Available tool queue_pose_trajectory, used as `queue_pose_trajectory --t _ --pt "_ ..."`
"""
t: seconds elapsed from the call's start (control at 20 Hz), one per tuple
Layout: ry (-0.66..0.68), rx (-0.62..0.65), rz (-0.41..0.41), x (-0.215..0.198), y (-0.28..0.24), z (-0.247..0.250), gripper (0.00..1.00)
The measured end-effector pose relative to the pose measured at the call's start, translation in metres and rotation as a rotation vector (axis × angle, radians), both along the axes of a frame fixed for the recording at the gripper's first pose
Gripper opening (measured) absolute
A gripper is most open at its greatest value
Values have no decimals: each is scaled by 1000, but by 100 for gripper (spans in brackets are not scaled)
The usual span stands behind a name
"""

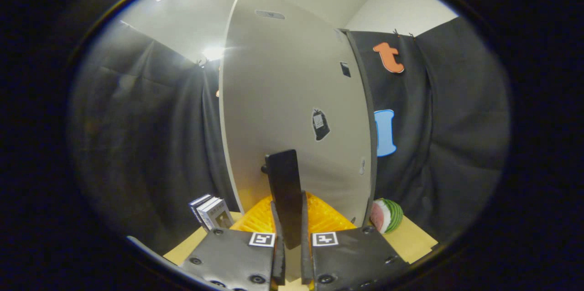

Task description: Open the shoe cabinet door, grab the shoes and put them into the shoe cabinet, then close the shoe cabinet door.

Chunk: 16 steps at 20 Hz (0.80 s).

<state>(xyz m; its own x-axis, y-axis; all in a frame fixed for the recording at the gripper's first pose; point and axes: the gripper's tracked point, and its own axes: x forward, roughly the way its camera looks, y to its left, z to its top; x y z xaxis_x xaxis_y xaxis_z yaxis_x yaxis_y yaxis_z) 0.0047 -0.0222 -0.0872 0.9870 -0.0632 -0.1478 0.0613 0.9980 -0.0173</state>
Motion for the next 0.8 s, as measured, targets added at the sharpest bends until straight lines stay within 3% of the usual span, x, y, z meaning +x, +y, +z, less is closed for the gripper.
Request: queue_pose_trajectory --t 0.8 --pt "-28 -25 -161 -30 -75 12 7"
